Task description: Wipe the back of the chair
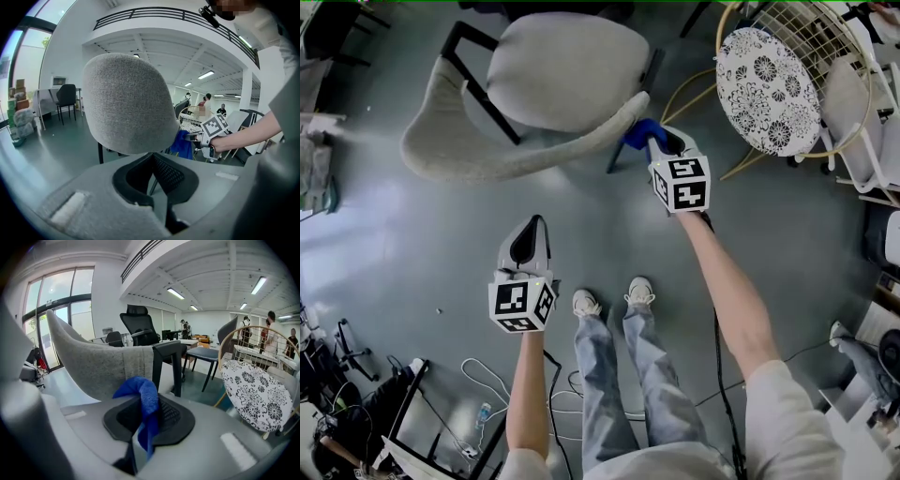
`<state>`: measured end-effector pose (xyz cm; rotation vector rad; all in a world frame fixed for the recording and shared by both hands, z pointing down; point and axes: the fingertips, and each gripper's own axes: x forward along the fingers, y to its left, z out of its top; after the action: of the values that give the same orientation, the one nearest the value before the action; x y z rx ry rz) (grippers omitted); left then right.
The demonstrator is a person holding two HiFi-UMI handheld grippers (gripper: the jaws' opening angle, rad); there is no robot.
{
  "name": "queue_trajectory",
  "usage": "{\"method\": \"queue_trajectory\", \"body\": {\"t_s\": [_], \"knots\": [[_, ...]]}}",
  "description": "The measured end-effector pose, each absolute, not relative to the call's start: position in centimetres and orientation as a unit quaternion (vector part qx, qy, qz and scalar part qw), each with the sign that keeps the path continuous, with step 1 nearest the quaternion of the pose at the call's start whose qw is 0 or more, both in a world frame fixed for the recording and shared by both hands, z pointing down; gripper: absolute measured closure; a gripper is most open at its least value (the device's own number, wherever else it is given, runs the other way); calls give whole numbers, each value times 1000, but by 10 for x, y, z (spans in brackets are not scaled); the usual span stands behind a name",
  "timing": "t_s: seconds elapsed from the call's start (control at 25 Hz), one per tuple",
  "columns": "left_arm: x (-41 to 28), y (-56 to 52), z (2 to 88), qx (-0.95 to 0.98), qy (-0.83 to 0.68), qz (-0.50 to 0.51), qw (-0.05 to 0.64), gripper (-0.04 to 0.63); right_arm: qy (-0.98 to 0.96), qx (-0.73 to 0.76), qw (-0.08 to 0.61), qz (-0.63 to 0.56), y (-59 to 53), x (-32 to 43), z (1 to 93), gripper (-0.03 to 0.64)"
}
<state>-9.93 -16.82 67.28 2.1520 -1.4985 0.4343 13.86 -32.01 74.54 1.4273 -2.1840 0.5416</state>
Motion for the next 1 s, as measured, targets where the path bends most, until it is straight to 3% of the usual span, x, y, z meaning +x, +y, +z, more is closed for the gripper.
{"method": "queue_trajectory", "body": {"t_s": [0.56, 1.0], "knots": [[-96, -156, 632, 796, -546, 143, 218, 591, -800, 530, 204, 192, -235, 158, 692, 569], [-103, -124, 562, 798, -555, 125, 198, 591, -809, 535, 168, 176, -170, 154, 590, 571]]}}
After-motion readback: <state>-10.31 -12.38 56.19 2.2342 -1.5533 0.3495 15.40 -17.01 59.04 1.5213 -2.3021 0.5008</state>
